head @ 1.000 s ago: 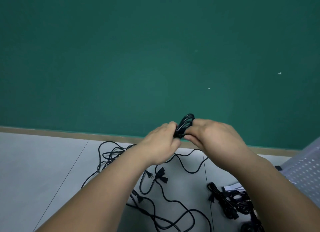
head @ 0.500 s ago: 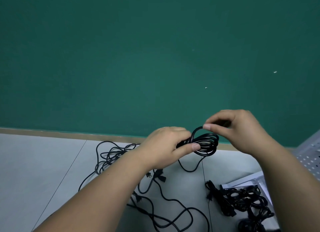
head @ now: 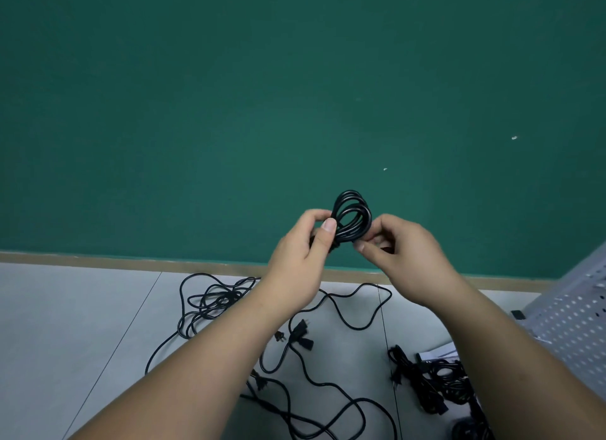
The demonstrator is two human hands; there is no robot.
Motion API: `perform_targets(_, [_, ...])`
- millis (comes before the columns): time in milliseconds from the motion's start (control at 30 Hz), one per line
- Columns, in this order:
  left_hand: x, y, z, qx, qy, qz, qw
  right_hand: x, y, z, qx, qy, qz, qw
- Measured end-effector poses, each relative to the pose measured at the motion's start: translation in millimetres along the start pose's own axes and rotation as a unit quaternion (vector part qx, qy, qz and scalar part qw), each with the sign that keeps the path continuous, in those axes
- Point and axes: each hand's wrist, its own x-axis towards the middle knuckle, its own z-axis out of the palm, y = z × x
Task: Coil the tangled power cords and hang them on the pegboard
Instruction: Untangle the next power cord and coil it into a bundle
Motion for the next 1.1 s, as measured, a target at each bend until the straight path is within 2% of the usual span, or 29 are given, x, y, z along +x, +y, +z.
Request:
perform_targets(100, [3.3, -0.7, -3.6, 0.002, 0.027, -0.004, 1.000, -2.8, -5.9, 4.8, 0.038, 0.034, 0.023, 0.998])
perform_targets(167, [5.6, 0.0, -5.1, -0.008, 0.042, -0.003, 0.999, -2.9, -8.9, 7.1, 0.158, 0.057, 0.053, 0.984])
perform_targets(233, [6.7, 2.0, -6.2, -0.023, 0.046, 0.001, 0.999, -1.5, -13.4, 9.7, 0.304, 0.092, 0.070, 0.946])
perform_targets(300, [6.4, 5.9, -5.8, -0.049, 0.037, -0.004, 0.998, 0.6, -17.7, 12.6, 0.445, 0.131, 0.087, 0.881])
perform_targets(333, [5.3, 7.8, -5.1, -0.061, 0.029, -0.010, 0.998, 1.6, -18.7, 14.3, 0.487, 0.146, 0.095, 0.856])
perform_targets(367, [4.2, 9.8, -3.9, -0.070, 0.022, -0.013, 0.997, 2.1, -19.4, 16.3, 0.500, 0.153, 0.100, 0.847])
perform_targets(433, [2.6, 11.8, -1.5, -0.085, 0.015, -0.010, 0.996, 0.6, -19.5, 22.1, 0.463, 0.149, 0.098, 0.868])
perform_targets(500, [2.1, 11.9, -0.7, -0.092, 0.015, -0.001, 0.996, -2.2, -18.9, 26.7, 0.387, 0.128, 0.089, 0.909])
perform_targets(567, [1.6, 10.4, -1.8, -0.087, 0.013, 0.010, 0.996, -3.8, -18.2, 27.5, 0.302, 0.083, 0.066, 0.947])
perform_targets(633, [-0.3, 9.4, -3.0, -0.066, 0.006, 0.026, 0.997, -4.1, -19.2, 24.6, 0.240, 0.035, 0.036, 0.970])
perform_targets(833, [-7.0, 8.3, -0.8, -0.014, -0.026, 0.058, 0.998, -2.1, -20.0, 12.1, 0.120, -0.026, -0.008, 0.992])
perform_targets(1000, [-7.2, 11.0, 2.5, -0.062, -0.039, 0.045, 0.996, 0.1, -18.5, 5.5, 0.043, -0.002, -0.108, 0.993])
perform_targets(1100, [-7.9, 14.3, 4.2, -0.096, -0.044, 0.028, 0.994, 1.0, -21.6, -0.2, 0.021, 0.005, -0.136, 0.990])
